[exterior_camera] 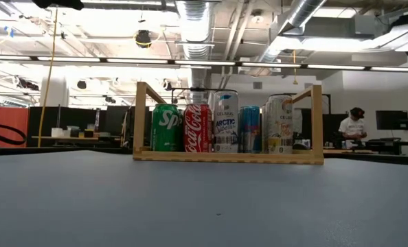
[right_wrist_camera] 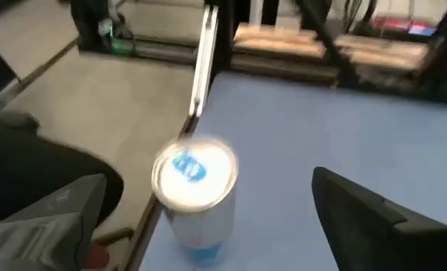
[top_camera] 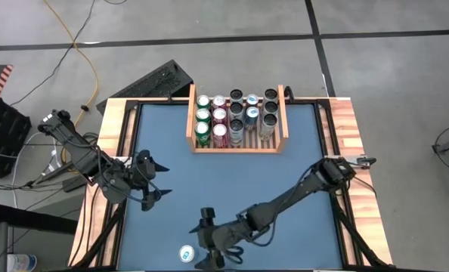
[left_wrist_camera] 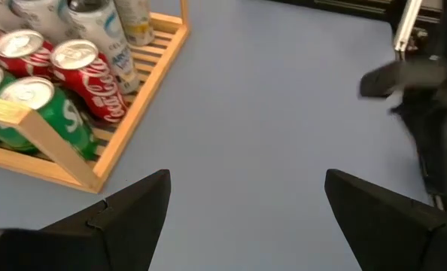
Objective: Place canned beverage on shelf
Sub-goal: Put the top middle left blue can aligned with the blue soda on the shelf
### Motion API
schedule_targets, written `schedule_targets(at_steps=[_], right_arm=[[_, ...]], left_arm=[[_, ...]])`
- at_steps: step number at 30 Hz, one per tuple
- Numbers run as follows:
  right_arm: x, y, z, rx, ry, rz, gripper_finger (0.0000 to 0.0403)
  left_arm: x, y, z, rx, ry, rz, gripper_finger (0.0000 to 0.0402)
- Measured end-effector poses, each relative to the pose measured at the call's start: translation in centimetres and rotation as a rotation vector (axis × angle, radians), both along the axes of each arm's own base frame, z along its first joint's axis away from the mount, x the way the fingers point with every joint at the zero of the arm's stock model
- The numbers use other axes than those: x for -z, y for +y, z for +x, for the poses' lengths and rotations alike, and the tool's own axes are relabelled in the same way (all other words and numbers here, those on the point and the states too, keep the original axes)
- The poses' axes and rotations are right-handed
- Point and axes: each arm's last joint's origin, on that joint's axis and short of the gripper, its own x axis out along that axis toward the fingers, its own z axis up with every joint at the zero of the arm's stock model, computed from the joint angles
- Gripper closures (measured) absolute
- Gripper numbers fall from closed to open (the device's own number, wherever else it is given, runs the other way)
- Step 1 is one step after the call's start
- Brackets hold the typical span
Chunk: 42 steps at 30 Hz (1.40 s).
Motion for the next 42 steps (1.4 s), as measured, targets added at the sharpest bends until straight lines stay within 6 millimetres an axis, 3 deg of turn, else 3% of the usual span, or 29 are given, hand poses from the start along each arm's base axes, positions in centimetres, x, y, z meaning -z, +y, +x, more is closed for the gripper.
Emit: schedule_targets(at_steps=[4,16,25,34,42], right_arm=[[2.3,0.5,0.7,0.015,0.01,0.02,0.0109],[3.8,1.7,1.1,0.162,-0.024,0.178,0.0085],[7.5,4.0,1.4,0.186,-0.086,0.241,0.0085],[11.8,3.3,2.7,0.272,-0.091,0.287,0.0085],[11.6,2.1,3.2,0.352,-0.125,0.23,0.0096]], left_arm=[[0.0,-0.1,0.0,0.02,0.011,-0.019,0.006],[0.0,-0.1,0.0,0.027,0.014,-0.02,0.006],[0.0,-0.1,0.0,0.021,0.013,-0.031,0.006],[0.0,-0.1,0.0,0.015,0.011,-0.041,0.006],[0.0,-0.1,0.0,0.018,0.012,-0.035,0.006]])
